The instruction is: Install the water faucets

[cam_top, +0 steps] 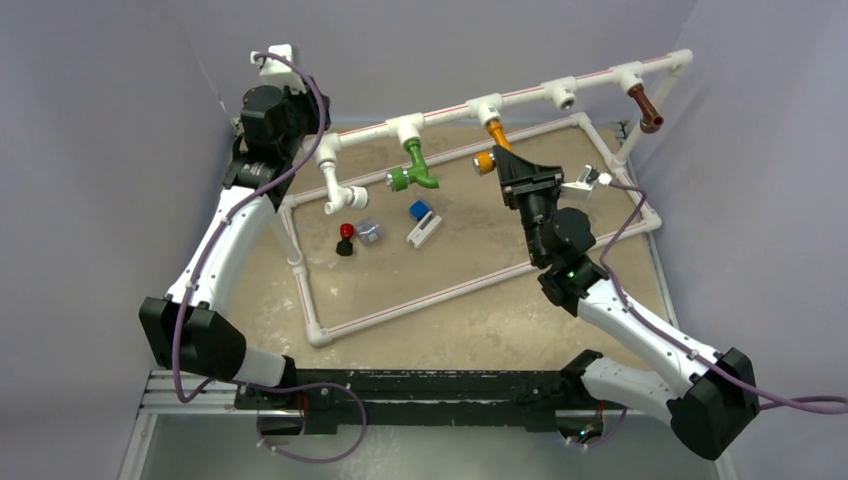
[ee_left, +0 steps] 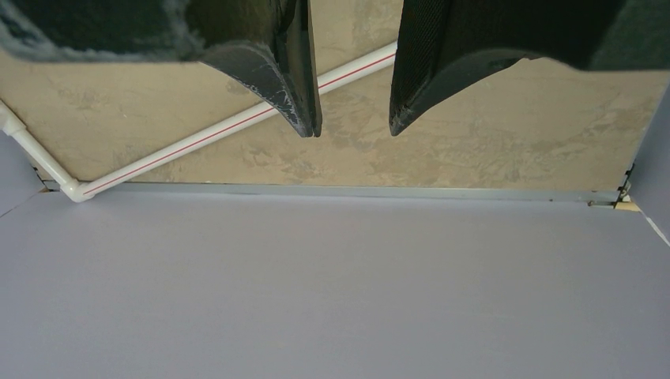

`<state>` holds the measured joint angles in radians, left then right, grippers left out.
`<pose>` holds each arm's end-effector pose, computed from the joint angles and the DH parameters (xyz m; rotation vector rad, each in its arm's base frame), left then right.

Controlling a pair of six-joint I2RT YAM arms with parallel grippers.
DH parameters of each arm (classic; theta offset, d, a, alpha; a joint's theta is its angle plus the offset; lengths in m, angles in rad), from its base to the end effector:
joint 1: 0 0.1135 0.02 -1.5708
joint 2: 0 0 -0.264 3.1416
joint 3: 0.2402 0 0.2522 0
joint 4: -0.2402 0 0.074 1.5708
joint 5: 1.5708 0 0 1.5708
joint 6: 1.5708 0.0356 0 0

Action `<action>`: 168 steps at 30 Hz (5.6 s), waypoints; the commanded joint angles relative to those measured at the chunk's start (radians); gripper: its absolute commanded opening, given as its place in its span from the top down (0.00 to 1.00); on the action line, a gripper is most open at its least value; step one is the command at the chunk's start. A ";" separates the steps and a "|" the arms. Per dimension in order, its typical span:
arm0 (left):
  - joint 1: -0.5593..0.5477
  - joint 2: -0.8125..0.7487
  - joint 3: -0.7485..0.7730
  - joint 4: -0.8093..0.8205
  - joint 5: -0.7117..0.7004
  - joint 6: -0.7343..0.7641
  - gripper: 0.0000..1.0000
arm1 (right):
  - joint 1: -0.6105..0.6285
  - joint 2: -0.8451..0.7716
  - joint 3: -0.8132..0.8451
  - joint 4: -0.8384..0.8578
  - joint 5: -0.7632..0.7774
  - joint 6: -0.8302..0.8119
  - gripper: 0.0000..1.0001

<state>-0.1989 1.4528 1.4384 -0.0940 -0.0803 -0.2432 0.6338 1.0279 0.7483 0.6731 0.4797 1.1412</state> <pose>0.3374 -0.0651 0.4203 -0.0980 1.6829 -0.2653 0.1976 0.1248 0.3701 0.7534 1.0898 1.2530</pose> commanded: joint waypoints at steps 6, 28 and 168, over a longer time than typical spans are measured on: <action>-0.002 0.103 -0.090 -0.212 0.031 0.002 0.64 | 0.023 -0.055 -0.012 0.204 -0.061 0.508 1.00; -0.002 0.102 -0.090 -0.213 0.025 0.002 0.64 | 0.021 -0.240 0.065 -0.358 -0.100 -0.049 0.20; 0.010 0.116 -0.076 -0.230 0.042 0.003 0.63 | 0.146 -0.154 -0.107 -0.050 0.081 0.411 0.26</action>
<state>-0.1848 1.4811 1.4570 -0.1112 -0.0402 -0.2432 0.7788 0.9241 0.6479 0.6518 0.5583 1.6279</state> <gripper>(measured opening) 0.370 0.703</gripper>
